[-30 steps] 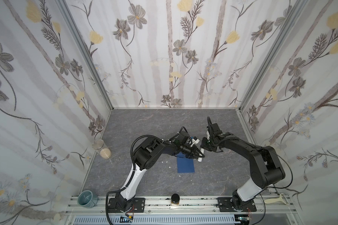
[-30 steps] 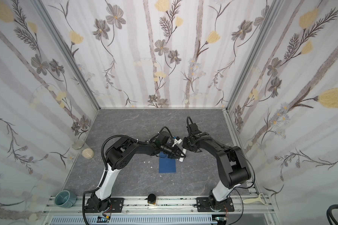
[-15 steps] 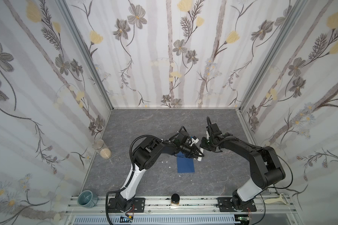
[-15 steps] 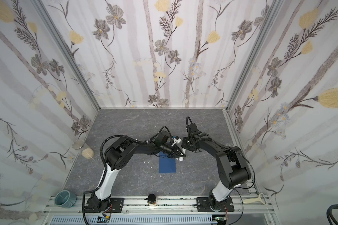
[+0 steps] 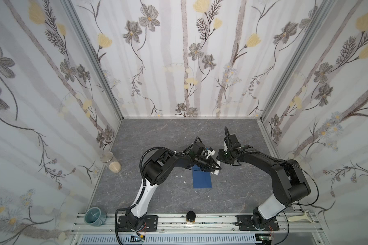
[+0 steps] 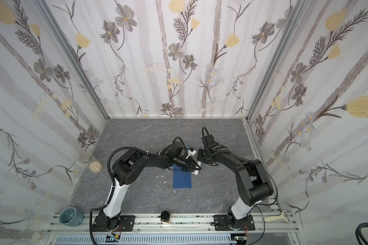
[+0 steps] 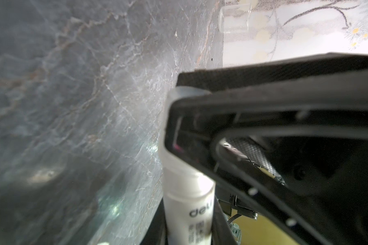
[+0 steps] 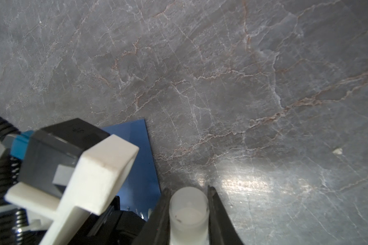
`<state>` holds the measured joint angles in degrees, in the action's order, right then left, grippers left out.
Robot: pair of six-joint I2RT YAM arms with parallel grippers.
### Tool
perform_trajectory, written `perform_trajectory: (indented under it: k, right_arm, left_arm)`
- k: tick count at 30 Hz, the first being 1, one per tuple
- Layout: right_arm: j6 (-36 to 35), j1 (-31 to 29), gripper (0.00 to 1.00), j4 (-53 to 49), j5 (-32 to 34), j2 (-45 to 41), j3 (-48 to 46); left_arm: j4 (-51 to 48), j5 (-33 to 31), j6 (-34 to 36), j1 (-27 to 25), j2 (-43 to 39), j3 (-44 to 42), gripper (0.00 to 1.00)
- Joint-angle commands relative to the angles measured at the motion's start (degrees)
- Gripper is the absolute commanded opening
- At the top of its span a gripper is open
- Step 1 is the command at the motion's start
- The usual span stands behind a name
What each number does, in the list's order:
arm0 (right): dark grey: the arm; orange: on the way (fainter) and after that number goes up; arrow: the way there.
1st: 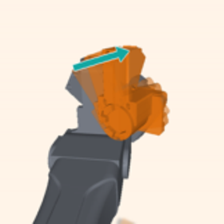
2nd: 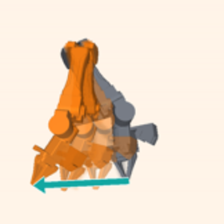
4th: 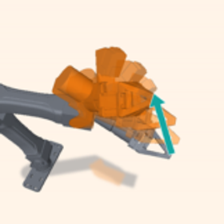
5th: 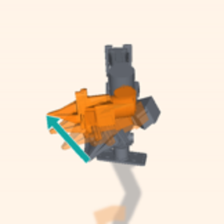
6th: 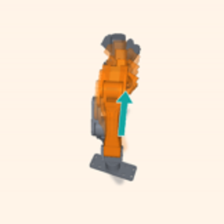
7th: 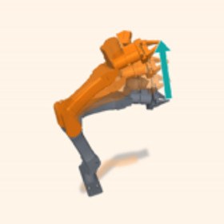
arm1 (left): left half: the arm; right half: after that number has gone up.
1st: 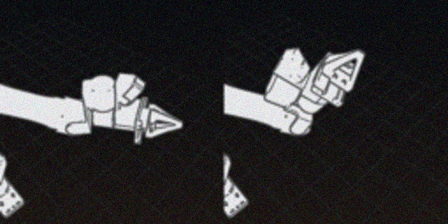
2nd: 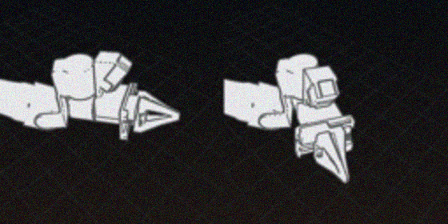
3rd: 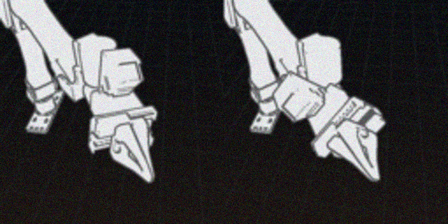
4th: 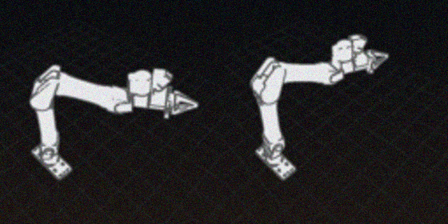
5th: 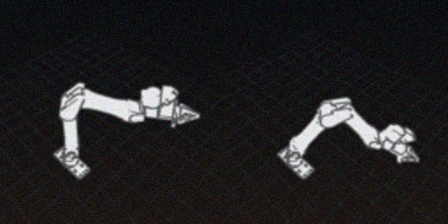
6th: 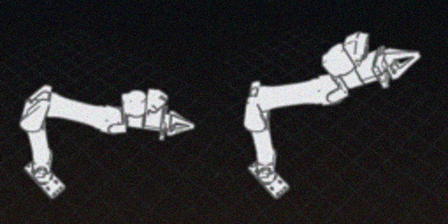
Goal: Place the letter into the envelope and seal it
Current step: 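Press the clear cap down onto the glue stick tip with the right gripper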
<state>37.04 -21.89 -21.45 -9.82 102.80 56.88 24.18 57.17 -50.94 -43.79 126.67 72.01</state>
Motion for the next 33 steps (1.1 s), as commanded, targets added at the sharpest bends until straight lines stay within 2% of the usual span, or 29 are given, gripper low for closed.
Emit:
perform_trajectory:
  k: [1, 18, 33]
  right_arm:
    - [0.0, -0.1, 0.26, -3.9, -3.9, 0.9, 0.8]
    - [-2.0, 0.7, 0.26, -6.0, -5.7, 1.6, 2.6]
    - [-2.1, -0.2, 0.26, -6.8, -5.6, -0.1, 1.2]
  left_arm:
    - [4.5, -1.3, 2.6, 0.1, -1.5, -0.5, 0.00]
    - [4.4, -0.3, 4.4, -0.4, -2.3, -2.3, 0.00]
    - [4.0, -4.1, 3.2, 0.4, -2.4, -1.6, 0.00]
